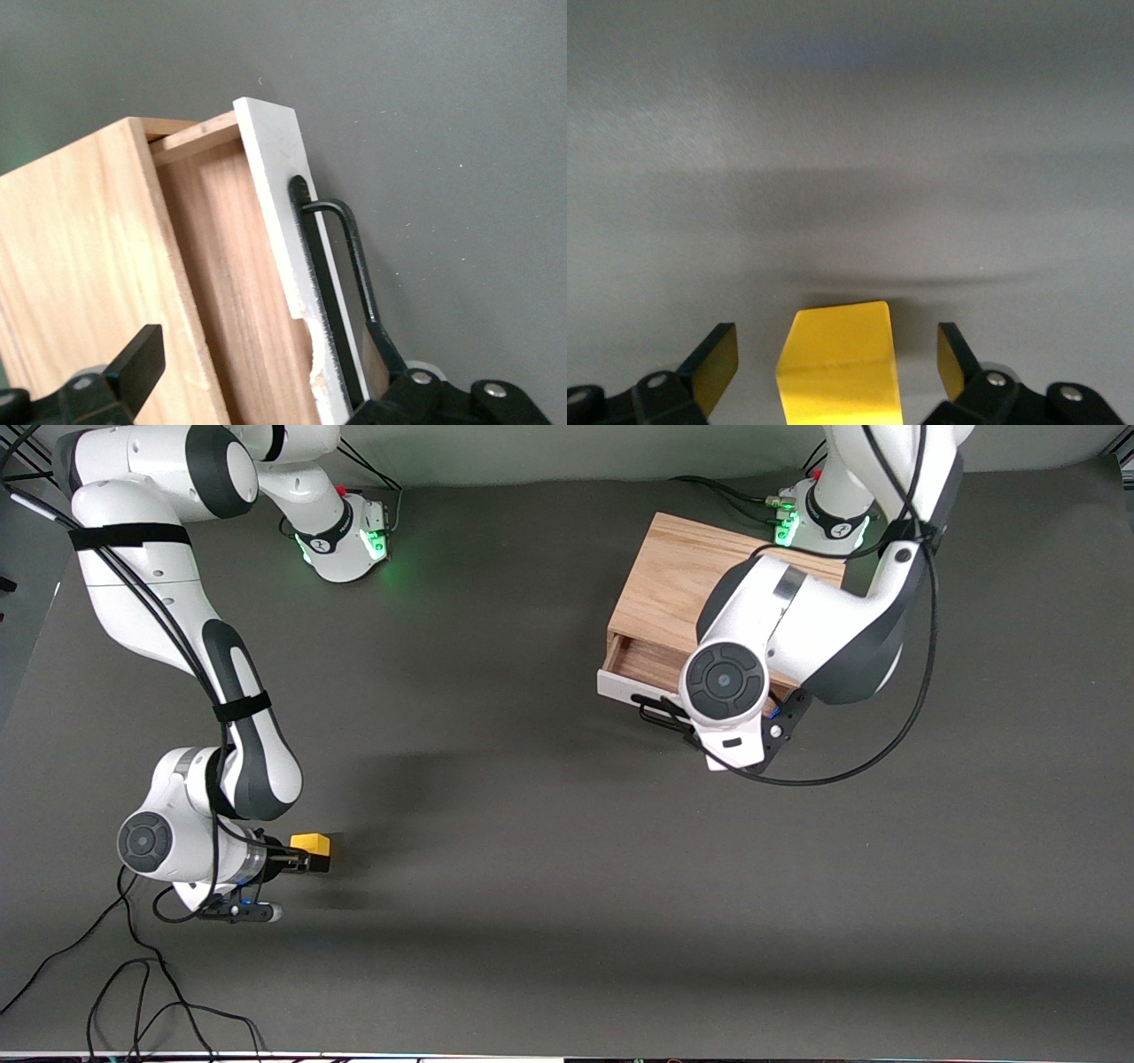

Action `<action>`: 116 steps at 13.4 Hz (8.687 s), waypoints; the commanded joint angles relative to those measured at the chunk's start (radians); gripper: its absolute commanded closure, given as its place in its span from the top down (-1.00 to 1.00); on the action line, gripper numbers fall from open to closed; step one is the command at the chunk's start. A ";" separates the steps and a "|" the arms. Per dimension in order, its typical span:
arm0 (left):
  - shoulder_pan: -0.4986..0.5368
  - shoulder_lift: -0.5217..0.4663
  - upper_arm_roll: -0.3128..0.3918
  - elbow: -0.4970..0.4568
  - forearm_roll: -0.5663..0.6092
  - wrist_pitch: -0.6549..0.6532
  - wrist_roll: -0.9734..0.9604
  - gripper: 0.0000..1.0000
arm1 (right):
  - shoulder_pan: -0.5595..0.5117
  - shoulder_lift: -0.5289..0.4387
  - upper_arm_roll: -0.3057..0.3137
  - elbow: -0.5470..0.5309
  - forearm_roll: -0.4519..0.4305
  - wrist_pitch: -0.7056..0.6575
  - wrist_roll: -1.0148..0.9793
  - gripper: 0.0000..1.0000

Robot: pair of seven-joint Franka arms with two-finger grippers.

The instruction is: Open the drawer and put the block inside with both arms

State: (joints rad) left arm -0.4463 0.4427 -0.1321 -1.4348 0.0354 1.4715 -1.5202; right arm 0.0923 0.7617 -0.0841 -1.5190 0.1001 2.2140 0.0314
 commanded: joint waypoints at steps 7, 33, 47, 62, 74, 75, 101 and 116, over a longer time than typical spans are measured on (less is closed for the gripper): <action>0.161 -0.209 0.014 -0.019 0.008 -0.105 0.504 0.99 | 0.010 -0.058 -0.003 -0.110 0.015 0.023 0.004 -0.07; 0.569 -0.536 -0.090 -0.226 0.001 0.136 1.338 1.00 | 0.558 -0.233 -0.005 0.191 0.072 -0.424 0.921 -0.59; 0.612 -0.504 -0.083 -0.136 -0.094 0.029 1.339 1.00 | 0.828 -0.208 -0.005 0.209 0.067 -0.323 1.409 -0.59; 0.623 -0.516 -0.037 -0.142 -0.097 0.012 1.342 1.00 | 0.920 -0.062 -0.002 0.329 0.073 -0.229 1.547 -0.59; 0.629 -0.515 -0.035 -0.144 -0.097 0.000 1.341 1.00 | 0.932 -0.058 -0.003 0.296 0.075 -0.232 1.518 -0.02; 0.629 -0.515 -0.035 -0.144 -0.097 0.000 1.341 1.00 | 0.932 -0.059 -0.002 0.296 0.078 -0.232 1.519 -0.05; 0.623 -0.524 -0.046 -0.148 -0.083 0.017 1.356 1.00 | 0.318 -0.597 -0.019 0.190 0.076 -0.743 0.657 1.00; 0.614 -0.576 -0.047 -0.223 -0.080 0.052 1.388 1.00 | -0.079 -0.710 -0.040 0.063 -0.068 -0.741 -0.024 1.00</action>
State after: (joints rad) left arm 0.1776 -0.1037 -0.1843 -1.6270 -0.0541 1.5046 -0.1494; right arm 0.0176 0.0665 -0.1175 -1.4288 0.0457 1.4542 0.0422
